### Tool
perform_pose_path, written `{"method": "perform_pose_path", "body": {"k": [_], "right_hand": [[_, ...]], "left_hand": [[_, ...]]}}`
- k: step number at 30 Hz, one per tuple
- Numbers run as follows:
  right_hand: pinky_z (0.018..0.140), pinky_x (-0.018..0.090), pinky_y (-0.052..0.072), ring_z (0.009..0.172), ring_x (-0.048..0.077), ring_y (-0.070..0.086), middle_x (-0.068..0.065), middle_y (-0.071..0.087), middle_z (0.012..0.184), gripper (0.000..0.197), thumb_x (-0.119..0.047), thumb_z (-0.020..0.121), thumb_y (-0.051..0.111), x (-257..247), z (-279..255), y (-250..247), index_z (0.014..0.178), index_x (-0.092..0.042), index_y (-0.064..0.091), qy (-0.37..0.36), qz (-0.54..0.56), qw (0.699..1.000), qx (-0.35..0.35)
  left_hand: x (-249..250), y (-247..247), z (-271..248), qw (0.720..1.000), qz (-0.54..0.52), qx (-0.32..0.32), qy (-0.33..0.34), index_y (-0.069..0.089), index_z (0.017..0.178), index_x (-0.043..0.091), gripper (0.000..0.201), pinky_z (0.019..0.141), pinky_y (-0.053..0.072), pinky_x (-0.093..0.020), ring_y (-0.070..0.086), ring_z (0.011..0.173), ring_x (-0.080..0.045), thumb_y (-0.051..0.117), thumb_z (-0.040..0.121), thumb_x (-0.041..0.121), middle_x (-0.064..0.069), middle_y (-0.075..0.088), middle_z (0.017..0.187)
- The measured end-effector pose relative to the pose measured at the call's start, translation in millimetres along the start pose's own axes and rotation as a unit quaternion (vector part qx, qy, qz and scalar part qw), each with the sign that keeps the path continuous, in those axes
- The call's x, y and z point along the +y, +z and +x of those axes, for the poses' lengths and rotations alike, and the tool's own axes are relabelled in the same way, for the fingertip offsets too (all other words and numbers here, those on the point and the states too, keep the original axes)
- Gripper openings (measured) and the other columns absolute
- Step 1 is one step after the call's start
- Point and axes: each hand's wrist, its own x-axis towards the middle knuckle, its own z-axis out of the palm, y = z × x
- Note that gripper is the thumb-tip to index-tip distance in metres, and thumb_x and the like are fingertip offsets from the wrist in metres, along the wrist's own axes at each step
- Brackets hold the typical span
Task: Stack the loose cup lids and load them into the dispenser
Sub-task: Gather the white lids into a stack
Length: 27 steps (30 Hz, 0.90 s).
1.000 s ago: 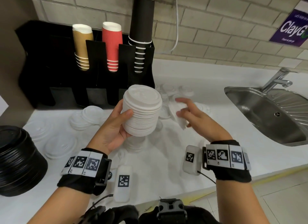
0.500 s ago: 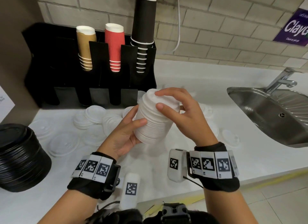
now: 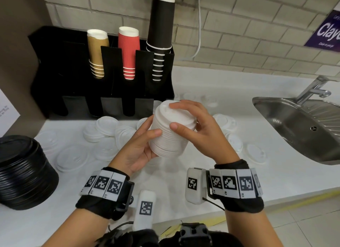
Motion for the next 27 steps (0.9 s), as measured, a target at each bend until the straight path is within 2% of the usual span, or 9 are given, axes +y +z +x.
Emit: {"method": "perform_pose_path", "body": {"k": [6,9,12,14,16,18,20,23,27], "right_hand": [[0.105,0.035,0.042,0.129,0.012,0.043,0.001,0.05,0.132,0.039,-0.029,0.086,0.065,4,3,2,0.124,-0.023,0.059,-0.027,0.008,0.999,0.021],[0.107,0.039,0.041,0.131,0.011,0.042,-0.003,0.047,0.135,0.044,-0.036,0.086,0.067,6,1,2,0.128,-0.032,0.053,-0.033,0.008,0.999,0.014],[0.105,0.025,0.039,0.13,0.0,0.042,-0.014,0.045,0.138,0.046,-0.054,0.084,0.057,12,0,-8,0.128,-0.053,0.043,0.017,0.028,0.998,0.051],[0.094,0.015,0.04,0.125,0.002,0.046,-0.009,0.049,0.134,0.043,-0.053,0.09,0.054,25,-2,-26,0.13,-0.047,0.044,0.098,0.017,0.988,0.122],[0.095,0.023,0.04,0.126,0.016,0.048,0.003,0.047,0.136,0.048,-0.047,0.093,0.055,46,-9,-50,0.137,-0.032,0.042,0.239,-0.078,0.961,0.118],[0.102,0.036,0.039,0.127,0.027,0.046,0.011,0.041,0.141,0.061,-0.05,0.09,0.058,68,-23,-70,0.142,-0.026,0.036,0.397,-0.211,0.892,0.041],[0.104,0.043,0.04,0.126,0.032,0.047,0.012,0.039,0.142,0.073,-0.052,0.085,0.064,84,-36,-81,0.144,-0.026,0.031,0.494,-0.276,0.825,0.0],[0.099,0.043,0.042,0.122,0.034,0.05,0.014,0.043,0.14,0.079,-0.044,0.081,0.072,97,-46,-82,0.144,-0.022,0.03,0.538,-0.291,0.791,-0.024],[0.094,0.042,0.047,0.116,0.036,0.054,0.017,0.052,0.127,0.075,-0.028,0.078,0.077,105,-49,-73,0.139,-0.023,0.033,0.526,-0.325,0.785,-0.036]], "left_hand": [[1,-1,4,1.0,-0.009,-0.005,0.008,0.053,0.134,0.033,0.07,0.08,0.059,-0.037,0.064,0.113,-0.024,0.07,0.066,0.032,-0.004,0.065,0.127],[2,-2,6,1.0,-0.007,-0.01,0.013,0.053,0.135,0.032,0.074,0.082,0.059,-0.038,0.064,0.114,-0.024,0.075,0.065,0.03,-0.004,0.064,0.13],[2,-4,10,1.0,-0.02,-0.007,0.012,0.058,0.129,0.033,0.091,0.087,0.056,-0.044,0.064,0.116,-0.023,0.094,0.046,0.04,-0.002,0.064,0.129],[3,-5,13,0.999,-0.046,0.0,0.015,0.061,0.123,0.033,0.092,0.087,0.054,-0.045,0.066,0.112,-0.02,0.097,0.039,0.042,0.002,0.068,0.122],[5,-6,15,0.998,-0.065,0.008,0.018,0.061,0.122,0.032,0.095,0.084,0.056,-0.043,0.067,0.109,-0.019,0.099,0.035,0.04,0.004,0.07,0.118],[7,-7,17,0.997,-0.068,0.012,0.019,0.059,0.123,0.032,0.098,0.081,0.059,-0.039,0.067,0.11,-0.019,0.099,0.034,0.04,0.004,0.07,0.119],[8,-6,18,0.998,-0.066,0.011,0.018,0.058,0.126,0.031,0.101,0.081,0.06,-0.038,0.066,0.113,-0.02,0.099,0.034,0.041,0.003,0.068,0.122],[10,-5,19,0.998,-0.067,0.013,0.017,0.058,0.125,0.031,0.101,0.082,0.059,-0.038,0.065,0.114,-0.021,0.099,0.034,0.041,0.002,0.067,0.123],[9,-4,21,0.998,-0.061,0.009,0.017,0.056,0.128,0.03,0.101,0.077,0.061,-0.037,0.065,0.114,-0.021,0.099,0.037,0.041,0.001,0.066,0.124]]}}
